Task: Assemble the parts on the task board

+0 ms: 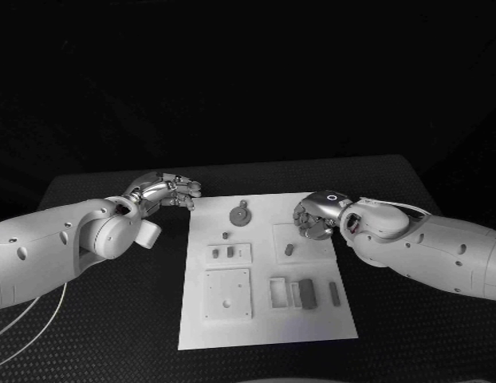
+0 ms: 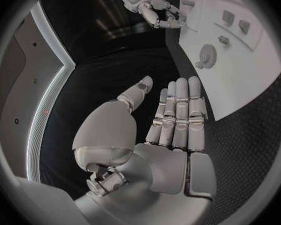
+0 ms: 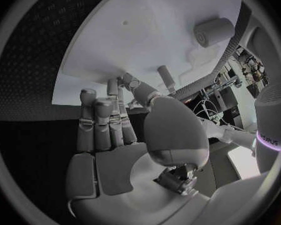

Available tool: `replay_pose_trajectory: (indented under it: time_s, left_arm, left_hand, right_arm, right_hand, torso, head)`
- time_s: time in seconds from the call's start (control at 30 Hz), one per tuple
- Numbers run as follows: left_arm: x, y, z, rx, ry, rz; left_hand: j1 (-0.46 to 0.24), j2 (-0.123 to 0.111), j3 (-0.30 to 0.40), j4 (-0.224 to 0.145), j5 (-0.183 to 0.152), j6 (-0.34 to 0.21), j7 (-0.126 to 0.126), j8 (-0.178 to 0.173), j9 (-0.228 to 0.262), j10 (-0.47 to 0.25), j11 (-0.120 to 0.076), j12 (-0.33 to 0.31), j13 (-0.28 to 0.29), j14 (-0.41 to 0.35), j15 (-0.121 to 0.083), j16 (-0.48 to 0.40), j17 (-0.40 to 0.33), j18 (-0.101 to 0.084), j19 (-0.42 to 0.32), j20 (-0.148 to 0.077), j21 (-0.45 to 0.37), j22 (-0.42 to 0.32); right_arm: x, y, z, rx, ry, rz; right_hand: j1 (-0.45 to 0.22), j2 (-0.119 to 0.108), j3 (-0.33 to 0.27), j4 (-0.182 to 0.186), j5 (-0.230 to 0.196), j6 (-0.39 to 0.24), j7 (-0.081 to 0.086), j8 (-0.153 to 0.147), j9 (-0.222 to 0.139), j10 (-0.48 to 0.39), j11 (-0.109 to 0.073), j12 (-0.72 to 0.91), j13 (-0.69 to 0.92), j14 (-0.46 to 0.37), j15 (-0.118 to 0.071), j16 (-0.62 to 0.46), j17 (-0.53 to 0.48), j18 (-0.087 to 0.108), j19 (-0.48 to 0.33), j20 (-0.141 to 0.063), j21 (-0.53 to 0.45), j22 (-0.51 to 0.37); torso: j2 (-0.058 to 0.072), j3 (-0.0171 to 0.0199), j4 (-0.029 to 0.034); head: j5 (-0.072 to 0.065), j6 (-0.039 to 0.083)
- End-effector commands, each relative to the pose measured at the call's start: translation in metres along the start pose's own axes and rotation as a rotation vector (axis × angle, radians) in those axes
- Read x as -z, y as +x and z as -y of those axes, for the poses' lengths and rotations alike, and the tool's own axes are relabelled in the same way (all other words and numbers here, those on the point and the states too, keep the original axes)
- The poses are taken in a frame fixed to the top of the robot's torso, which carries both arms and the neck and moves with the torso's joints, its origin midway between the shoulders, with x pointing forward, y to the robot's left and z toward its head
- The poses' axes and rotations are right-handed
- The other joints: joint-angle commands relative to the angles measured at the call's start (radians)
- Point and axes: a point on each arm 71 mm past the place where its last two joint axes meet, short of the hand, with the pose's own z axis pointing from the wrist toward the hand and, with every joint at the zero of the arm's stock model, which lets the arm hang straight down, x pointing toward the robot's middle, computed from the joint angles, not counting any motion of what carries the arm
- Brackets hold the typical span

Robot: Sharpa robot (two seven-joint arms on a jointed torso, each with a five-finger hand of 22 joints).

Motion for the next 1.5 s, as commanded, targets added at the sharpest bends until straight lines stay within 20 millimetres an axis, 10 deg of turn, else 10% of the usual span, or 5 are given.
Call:
replay_pose_trajectory:
  time_s: [0.03,1.5]
  left_arm:
    - [0.0,0.002,0.001,-0.002,0.008,-0.017]
    - [-0.001,0.0,0.001,-0.012,0.009,-0.01]
  left_hand:
    - [-0.008,0.003,-0.005,-0.002,0.003,-0.004,0.0,0.003,-0.001,0.002,0.0,-0.003,-0.001,0.008,-0.001,-0.004,0.002,0.011,0.008,-0.002,-0.005,-0.001]
    - [-0.008,0.003,-0.007,-0.003,0.003,-0.005,0.001,0.005,-0.003,0.002,0.0,-0.003,-0.002,0.013,-0.003,-0.006,0.008,0.011,0.013,-0.004,-0.005,-0.001]
  right_arm:
    - [0.0,0.003,-0.002,0.027,-0.016,0.001]
    - [0.006,0.003,-0.011,0.072,-0.032,0.062]
  right_hand:
    - [0.005,0.015,0.007,0.002,0.002,0.03,-0.006,0.009,0.003,0.02,-0.007,0.007,0.0,0.003,-0.01,0.002,-0.003,0.03,0.008,-0.005,0.002,0.004]
    - [0.054,0.006,0.015,0.0,0.002,0.069,-0.023,0.03,0.023,0.073,-0.033,0.017,-0.006,0.02,-0.037,0.0,-0.006,0.03,0.031,-0.019,0.01,0.009]
  torso:
    - [0.0,-0.0003,0.0003]
    - [0.0,-0.0006,-0.0002]
  head:
    - [0.0,-0.001]
    - [0.0,-0.002]
